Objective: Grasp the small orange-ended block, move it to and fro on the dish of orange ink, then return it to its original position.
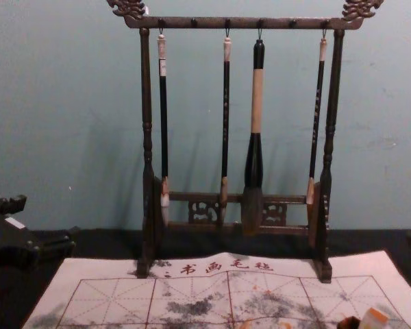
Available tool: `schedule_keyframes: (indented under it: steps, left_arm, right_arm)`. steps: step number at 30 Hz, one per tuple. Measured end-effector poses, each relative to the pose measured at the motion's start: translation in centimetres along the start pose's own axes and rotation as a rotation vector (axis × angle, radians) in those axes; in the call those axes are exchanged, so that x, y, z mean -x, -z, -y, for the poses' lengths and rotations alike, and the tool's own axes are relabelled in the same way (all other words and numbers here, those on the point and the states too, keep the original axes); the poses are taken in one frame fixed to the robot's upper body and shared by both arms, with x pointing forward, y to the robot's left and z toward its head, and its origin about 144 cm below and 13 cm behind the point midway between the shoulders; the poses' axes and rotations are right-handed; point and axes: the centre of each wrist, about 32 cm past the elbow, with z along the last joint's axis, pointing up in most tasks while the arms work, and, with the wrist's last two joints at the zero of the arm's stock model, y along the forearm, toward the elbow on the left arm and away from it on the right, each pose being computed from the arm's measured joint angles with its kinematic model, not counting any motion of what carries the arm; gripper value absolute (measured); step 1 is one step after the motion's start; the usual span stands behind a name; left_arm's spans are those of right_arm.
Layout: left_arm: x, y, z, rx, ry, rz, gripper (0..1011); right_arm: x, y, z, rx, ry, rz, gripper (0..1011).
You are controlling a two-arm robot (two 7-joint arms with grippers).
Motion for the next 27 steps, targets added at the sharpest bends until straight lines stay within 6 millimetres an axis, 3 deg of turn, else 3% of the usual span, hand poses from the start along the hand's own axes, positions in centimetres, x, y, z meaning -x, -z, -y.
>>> schedule_keyframes:
  steps: [27]
  left_arm:
    - [0.00,0.00,0.00,0.000,0.000,0.000,1001]
  right_arm:
    - [0.00,0.00,0.00,0.000,0.000,0.000,1000]
